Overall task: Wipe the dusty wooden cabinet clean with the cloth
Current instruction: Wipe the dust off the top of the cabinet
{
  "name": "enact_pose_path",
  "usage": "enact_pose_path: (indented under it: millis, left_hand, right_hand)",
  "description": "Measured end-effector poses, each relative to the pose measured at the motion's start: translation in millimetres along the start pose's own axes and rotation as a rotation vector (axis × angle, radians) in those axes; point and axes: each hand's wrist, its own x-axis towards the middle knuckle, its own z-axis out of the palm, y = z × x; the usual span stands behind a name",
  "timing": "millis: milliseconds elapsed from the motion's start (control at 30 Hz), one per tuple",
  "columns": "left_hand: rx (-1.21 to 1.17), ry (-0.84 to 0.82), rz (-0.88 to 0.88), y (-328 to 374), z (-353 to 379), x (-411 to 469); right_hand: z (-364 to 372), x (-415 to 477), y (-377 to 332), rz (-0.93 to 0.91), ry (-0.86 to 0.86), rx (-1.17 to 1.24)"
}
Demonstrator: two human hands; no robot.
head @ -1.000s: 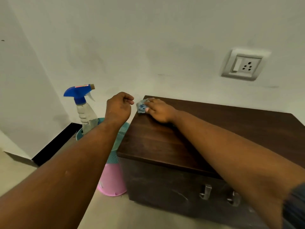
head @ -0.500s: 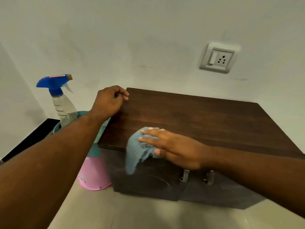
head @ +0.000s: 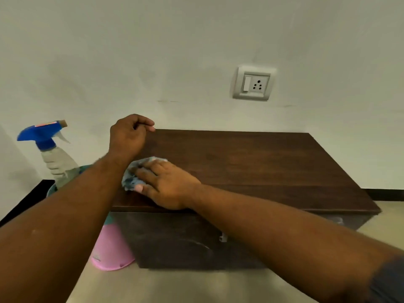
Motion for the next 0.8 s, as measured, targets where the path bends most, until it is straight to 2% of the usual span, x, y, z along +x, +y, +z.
enact_pose_path:
  millis: [67, 167, 267, 400, 500, 600, 800]
  left_hand:
    - [0.031, -0.035, 0.026, 4.3, 9.0, -1.7]
    - [0.046, -0.084, 0.061, 7.4, 22.8, -8.0]
    - [0.075, -0.124, 0.121, 15.0, 31.5, -13.9]
    - [0.121, -0.137, 0.142, 23.3, 29.2, -16.5]
    - [0.124, -0.154, 0.174, 30.4, 33.2, -21.0]
    - [0.142, -0.194, 0.205, 27.8, 33.2, -26.4]
    - [0.196, -0.224, 0.186, 1.4, 30.4, -29.5]
  right_hand:
    - [-8.5, -38.1, 18.8, -0.054, 0.006, 0.002]
    - [-31.1, -113.1, 76.0, 0.056, -0.015, -0.020]
    - [-59.0, -195.2, 149.3, 0.322, 0.016, -0.099]
    - [-82.9, -245.5, 228.4, 0.735, 0.076, -0.172]
    - [-90.1, -240.5, 264.6, 0.911, 0.126, -0.155]
    - [-93.1, -213.5, 283.3, 1.005, 0.160, -0.091]
    - [-92.3, -151.2, 300.6, 1.023, 0.185, -0.037]
